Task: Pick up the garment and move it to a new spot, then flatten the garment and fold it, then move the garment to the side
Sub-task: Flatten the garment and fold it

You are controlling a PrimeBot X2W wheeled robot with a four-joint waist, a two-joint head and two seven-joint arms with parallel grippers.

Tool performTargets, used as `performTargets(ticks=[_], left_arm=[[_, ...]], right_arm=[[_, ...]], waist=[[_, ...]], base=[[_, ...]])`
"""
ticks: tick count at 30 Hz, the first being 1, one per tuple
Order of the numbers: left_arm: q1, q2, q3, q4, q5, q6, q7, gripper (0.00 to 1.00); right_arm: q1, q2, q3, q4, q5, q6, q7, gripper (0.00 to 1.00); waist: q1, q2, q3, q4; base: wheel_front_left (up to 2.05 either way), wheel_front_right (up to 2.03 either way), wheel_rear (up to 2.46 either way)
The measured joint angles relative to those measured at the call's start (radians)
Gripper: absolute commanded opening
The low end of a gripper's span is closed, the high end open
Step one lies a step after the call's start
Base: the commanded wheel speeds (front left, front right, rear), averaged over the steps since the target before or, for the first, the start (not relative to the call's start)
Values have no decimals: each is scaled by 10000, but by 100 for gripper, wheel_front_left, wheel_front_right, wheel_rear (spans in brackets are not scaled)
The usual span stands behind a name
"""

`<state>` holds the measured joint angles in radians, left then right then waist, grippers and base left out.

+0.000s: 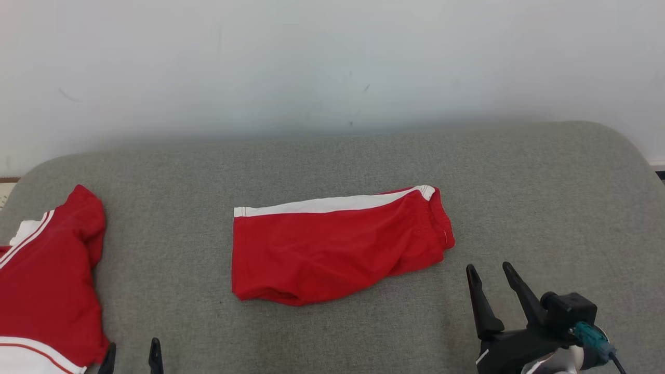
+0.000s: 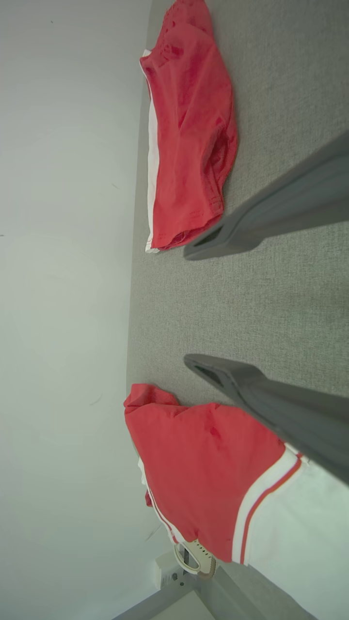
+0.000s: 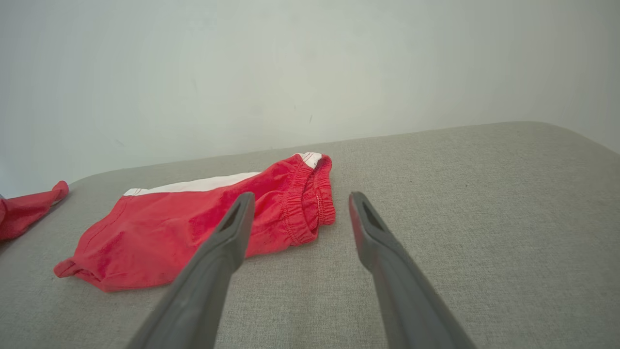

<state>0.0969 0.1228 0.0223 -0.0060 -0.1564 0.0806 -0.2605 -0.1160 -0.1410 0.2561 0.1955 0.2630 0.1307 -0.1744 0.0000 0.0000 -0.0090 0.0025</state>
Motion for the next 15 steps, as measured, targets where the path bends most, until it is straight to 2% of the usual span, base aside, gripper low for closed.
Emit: performTargets(ticks=[7,15], left_arm=[[-192,-13,-144,71,-2,-90,0,100],[-591,-102,-282,190,-19,-267,0,100]], right_arm=[[-1127,-40,-115,819,-272,0,407,100],[-2925,-59,-153,2397,-422,0,803,100]], waist=[[0,0,162,173],[2,0,634,443]], base=[[0,0,0],[0,0,0]])
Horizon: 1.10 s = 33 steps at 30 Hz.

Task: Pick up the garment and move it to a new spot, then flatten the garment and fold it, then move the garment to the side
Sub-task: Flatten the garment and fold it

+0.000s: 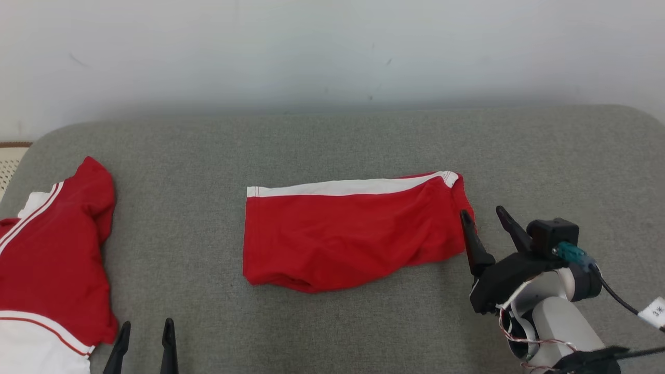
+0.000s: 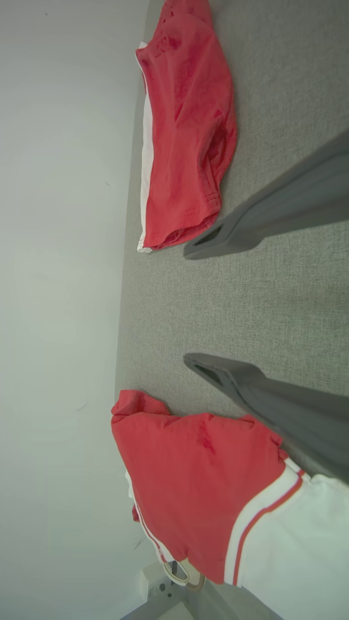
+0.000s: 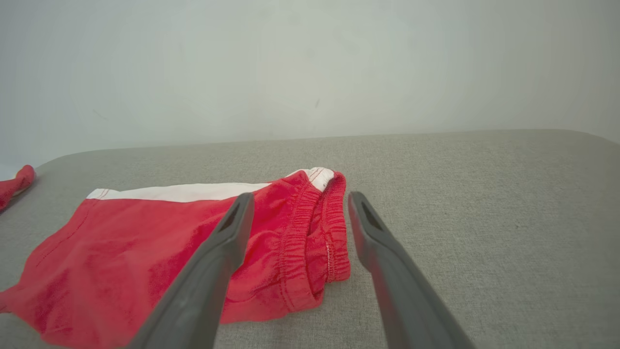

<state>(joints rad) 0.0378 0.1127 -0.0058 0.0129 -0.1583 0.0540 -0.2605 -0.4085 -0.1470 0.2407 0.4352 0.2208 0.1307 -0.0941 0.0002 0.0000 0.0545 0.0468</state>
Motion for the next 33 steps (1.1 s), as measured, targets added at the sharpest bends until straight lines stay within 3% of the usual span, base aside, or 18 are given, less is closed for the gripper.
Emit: performTargets(ticks=[18,27,28,29,30,33], left_arm=[[-914,-336,-29,259,4,-362,0,100],[-1154,-408,161,420,33,-537,0,100],[-1186,-420,167,424,48,-545,0,100],[-1199,-428,178,426,69,-583,0,100],[-1201,-437,192,433,81,-585,0,100],[-1209,-460,240,491,104,-614,0,100]], right_arm=[[-3801,-324,38,5191,-155,0,673,100],[-4282,-33,205,6335,107,-2,665,100],[-4323,-25,278,6395,174,-4,612,42],[-4359,-19,339,6435,240,-4,558,14],[-4390,-10,412,6470,280,-4,481,0],[-4428,8,639,6562,403,-2,198,0]], waist=[[0,0,1390,657],[-1,1,1794,777],[-2,0,1815,784],[-2,0,1829,787],[-1,1,1834,783],[-1,1,1800,749]], base=[[0,0,0],[0,0,0],[0,0,0],[0,0,0],[0,0,0],[0,0,0]])
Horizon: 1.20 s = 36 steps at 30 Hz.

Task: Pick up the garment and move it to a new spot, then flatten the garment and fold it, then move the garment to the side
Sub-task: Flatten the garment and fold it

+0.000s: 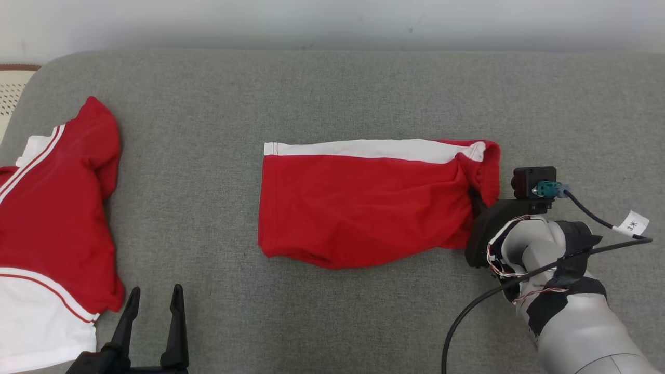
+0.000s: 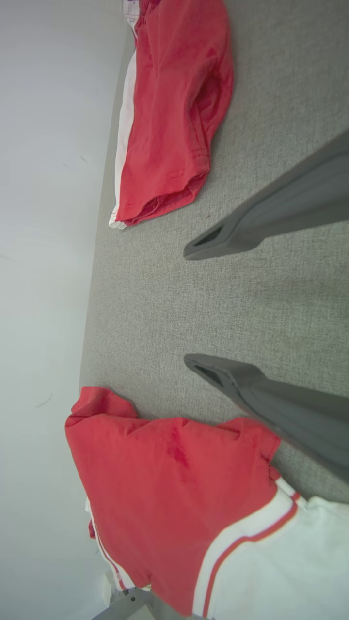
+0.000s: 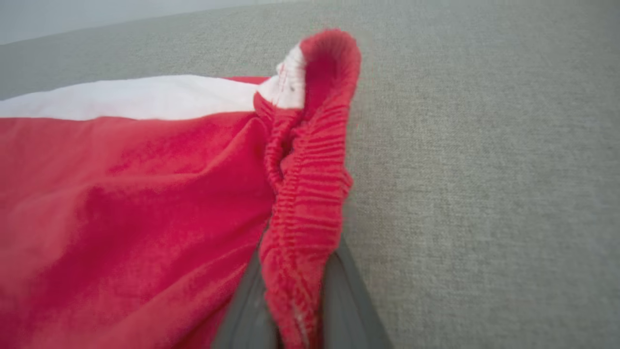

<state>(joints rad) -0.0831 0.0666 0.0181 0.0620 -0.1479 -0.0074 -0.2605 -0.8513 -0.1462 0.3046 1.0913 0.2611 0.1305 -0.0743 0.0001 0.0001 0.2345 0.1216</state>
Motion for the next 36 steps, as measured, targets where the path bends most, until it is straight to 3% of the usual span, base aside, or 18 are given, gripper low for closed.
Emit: performTargets(ticks=[5,17,29,36], left_arm=[[5,-29,23,40,21,-8,0,100],[238,-88,132,86,35,-59,0,100],[417,-127,21,176,4,-73,0,100],[418,-148,-169,224,-31,-71,0,100]], right_arm=[[6,-111,265,136,244,6,-253,0],[346,-1415,1177,-113,1267,6,-169,0],[948,-1609,2623,-3273,4924,6,1390,0],[1076,-1921,3173,-4656,6450,4,2067,0]], waist=[[0,0,-142,-67],[-1,0,-747,-485],[-1,0,-1174,-870],[-1,0,-1271,-780]], base=[[0,0,0],[0,0,0],[0,0,0],[0,0,0]])
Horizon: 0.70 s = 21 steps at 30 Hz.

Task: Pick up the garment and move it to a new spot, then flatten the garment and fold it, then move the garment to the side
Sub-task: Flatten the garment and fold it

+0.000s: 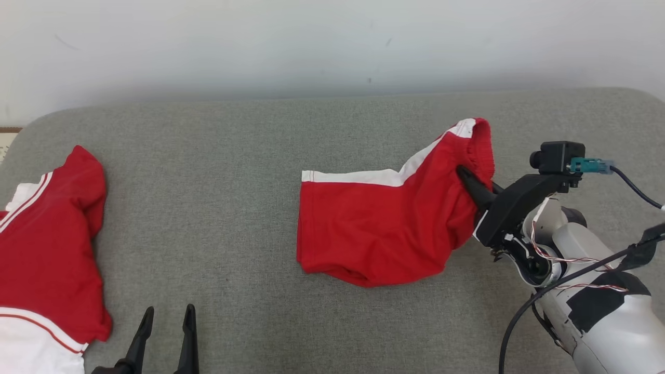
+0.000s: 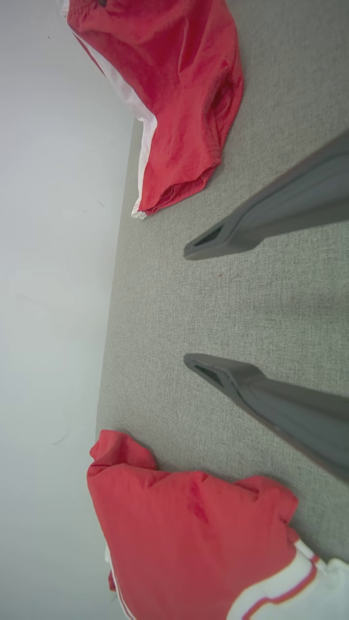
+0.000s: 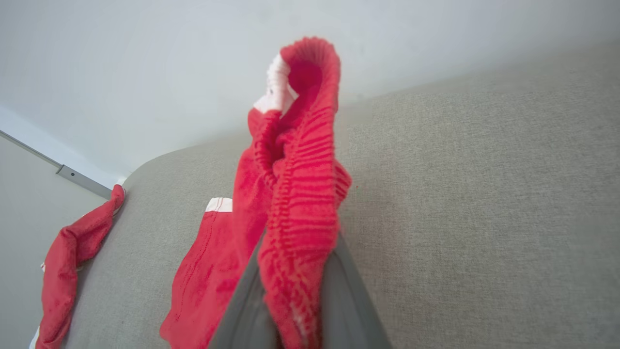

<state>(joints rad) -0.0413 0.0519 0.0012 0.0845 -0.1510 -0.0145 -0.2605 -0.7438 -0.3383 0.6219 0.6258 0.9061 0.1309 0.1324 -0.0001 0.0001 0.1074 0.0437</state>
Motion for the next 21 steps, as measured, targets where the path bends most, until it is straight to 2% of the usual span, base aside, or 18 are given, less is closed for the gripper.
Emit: performTargets(ticks=[4,10,21], left_arm=[[-4,-6,-94,61,-58,0,0,100],[-17,-8,-276,88,-90,-2,0,100],[-208,-12,-779,178,-399,111,0,100]], right_arm=[[2,2,280,-255,405,0,253,0],[-103,290,642,19,531,-2,349,0],[-793,1407,861,1770,201,-2,209,0]], waist=[[0,0,-44,114],[0,0,-82,342],[1,-1,65,832]], base=[[0,0,0],[0,0,0],[0,0,0]])
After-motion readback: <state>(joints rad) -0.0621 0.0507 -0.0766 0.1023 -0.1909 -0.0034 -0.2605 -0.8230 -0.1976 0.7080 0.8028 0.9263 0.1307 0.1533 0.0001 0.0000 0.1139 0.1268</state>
